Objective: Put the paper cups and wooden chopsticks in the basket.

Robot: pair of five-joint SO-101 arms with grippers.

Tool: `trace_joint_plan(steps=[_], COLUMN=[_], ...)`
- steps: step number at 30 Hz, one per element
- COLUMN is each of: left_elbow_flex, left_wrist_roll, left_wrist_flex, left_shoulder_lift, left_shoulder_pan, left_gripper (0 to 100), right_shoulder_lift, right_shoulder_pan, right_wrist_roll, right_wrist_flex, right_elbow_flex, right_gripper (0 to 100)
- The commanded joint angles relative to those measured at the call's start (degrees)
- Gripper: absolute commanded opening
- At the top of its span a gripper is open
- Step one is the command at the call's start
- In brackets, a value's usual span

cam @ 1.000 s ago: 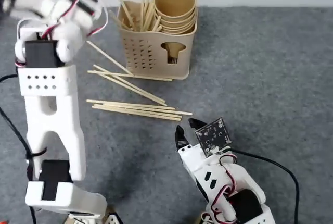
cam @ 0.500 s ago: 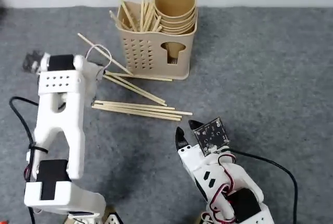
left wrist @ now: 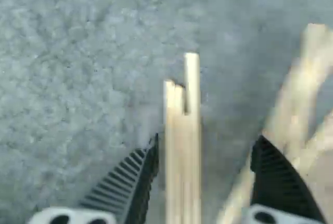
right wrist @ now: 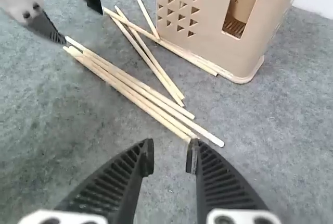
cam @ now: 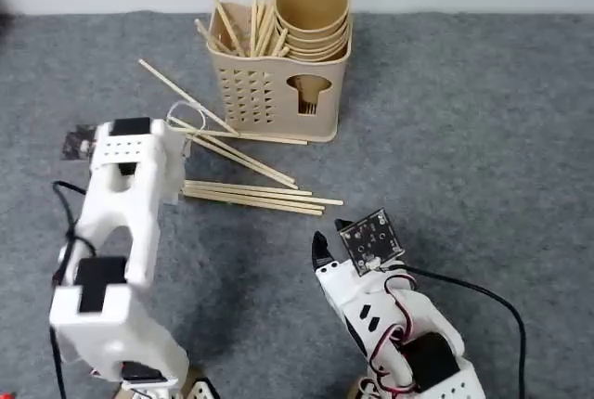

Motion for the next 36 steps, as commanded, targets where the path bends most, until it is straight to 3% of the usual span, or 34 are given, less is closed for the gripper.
trace_joint_plan(steps=[1,7,14,20,30,36], left_elbow_flex=[-4.5,-16.9,-27.8,-28.4,-28.3,-28.5], left_wrist_roll=[1.3,-1.6,-1.6,-1.8,-1.9,-8.4], left_wrist_flex=[0.3,10.0,14.9,18.1,18.5,26.3], left_shoulder_lift=[4.7,11.6,17.8,21.5,22.2,21.6], left_shoulder_pan=[1.1,6.8,8.2,7.7,8.0,7.6], left_gripper=[27,27,27,27,27,19], right_shoulder_lift=[-0.7,-0.7,-0.7,-0.7,-0.7,-0.7], right_shoulder_pan=[-0.1,-0.1,-0.1,-0.1,-0.1,-0.1], right_wrist_roll=[-0.4,-0.4,-0.4,-0.4,-0.4,-0.4], right_wrist_flex=[-1.4,-1.5,-1.5,-8.0,-8.6,-8.6], right_elbow_flex=[-0.2,1.8,2.5,6.2,7.2,7.2], right_gripper=[11.4,11.5,11.5,11.5,11.4,11.4])
